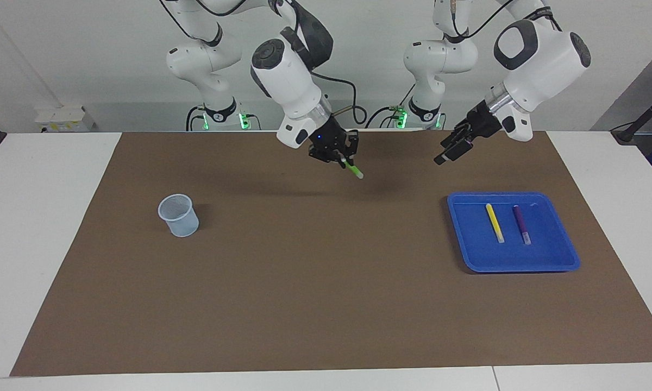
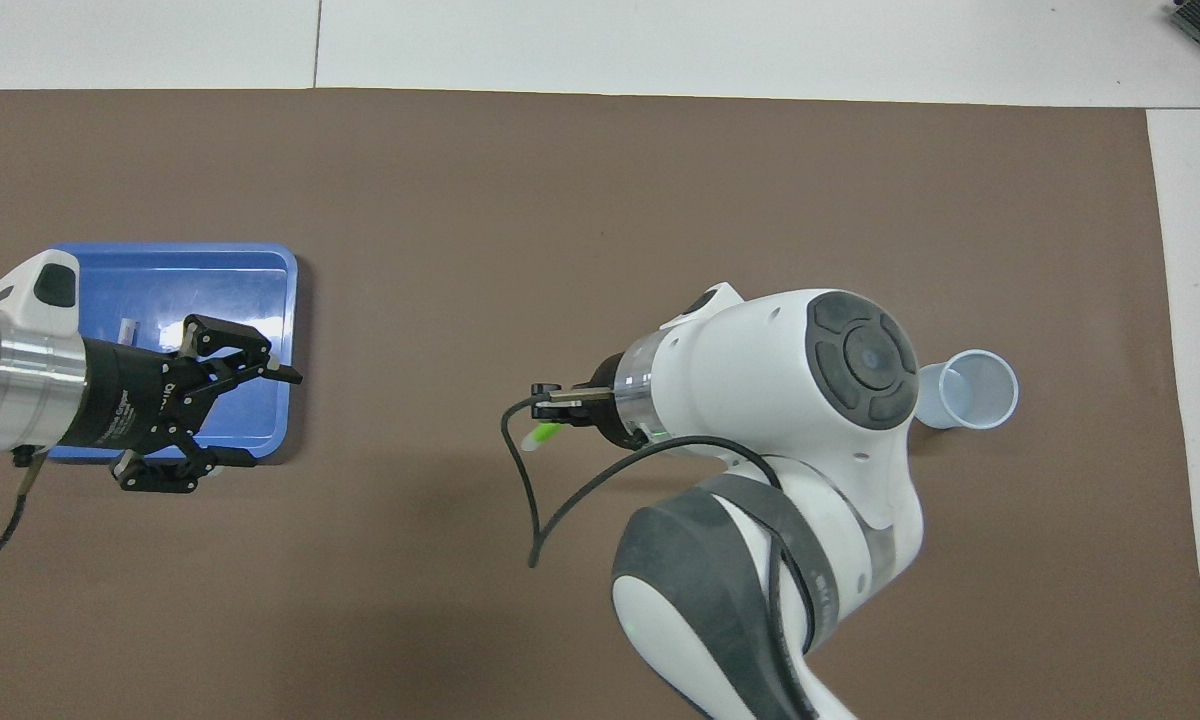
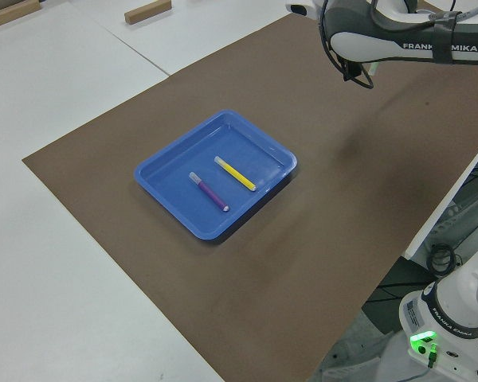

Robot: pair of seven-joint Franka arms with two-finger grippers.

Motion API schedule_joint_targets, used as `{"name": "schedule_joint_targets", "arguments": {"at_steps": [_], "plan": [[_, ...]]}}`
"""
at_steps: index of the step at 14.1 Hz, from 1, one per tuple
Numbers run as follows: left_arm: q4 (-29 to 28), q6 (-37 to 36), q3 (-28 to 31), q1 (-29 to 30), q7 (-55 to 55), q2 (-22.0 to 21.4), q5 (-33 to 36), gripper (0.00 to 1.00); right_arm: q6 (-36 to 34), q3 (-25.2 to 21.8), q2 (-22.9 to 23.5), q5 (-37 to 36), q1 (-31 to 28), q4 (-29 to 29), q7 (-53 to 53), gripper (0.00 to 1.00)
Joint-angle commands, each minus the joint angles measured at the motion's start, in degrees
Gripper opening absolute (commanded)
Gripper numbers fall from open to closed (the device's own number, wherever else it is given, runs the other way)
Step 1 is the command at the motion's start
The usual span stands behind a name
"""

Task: Transfer and insert pens with both arms
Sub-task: 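Carry the green pen to the cup with the right gripper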

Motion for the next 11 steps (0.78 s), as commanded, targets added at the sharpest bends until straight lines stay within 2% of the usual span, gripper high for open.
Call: {"name": "schedule_joint_targets", "arguments": {"at_steps": [1,3,4,5,7,9,11], "plan": [[-1.45,-1.05,-0.09,1.7,13.47,-1.82,7.06,0.88,-12.53,0.58,-4.16,-8.46,-7.56,-0.69,-14.04,0.0],[-1.18,-0.52,-0.09,4.32,22.18,-1.65,10.07,0.88,-20.19,0.49,-6.19,-13.29,-13.27,-0.51,-24.07,0.0],[-0.75,-1.04,0.0,6.25,26.66,-1.21,10.17,0.91,-22.22,0.57,-6.72,-17.84,-15.21,-0.6,-29.68,0.0],[-0.65,-1.22,-0.09,7.14,28.18,-1.12,10.17,1.0,-22.5,0.66,-6.9,-22.15,-16.19,-1.12,-33.48,0.0],[0.48,-2.53,0.0,7.32,27.85,-0.68,10.17,1.0,-21.72,0.66,-7.69,-27.8,-18.03,-3.14,-39.64,0.0],[3.63,-4.73,0.0,7.41,27.41,0.8,10.7,1.0,-17.79,0.58,-7.87,-29.83,-20.84,-4.72,-49.37,0.0],[5.32,-4.21,0.17,7.5,22.34,1.86,10.61,1.0,-14.61,0.66,-7.61,-31.68,-22.96,-4.99,-58.7,0.0]]}}
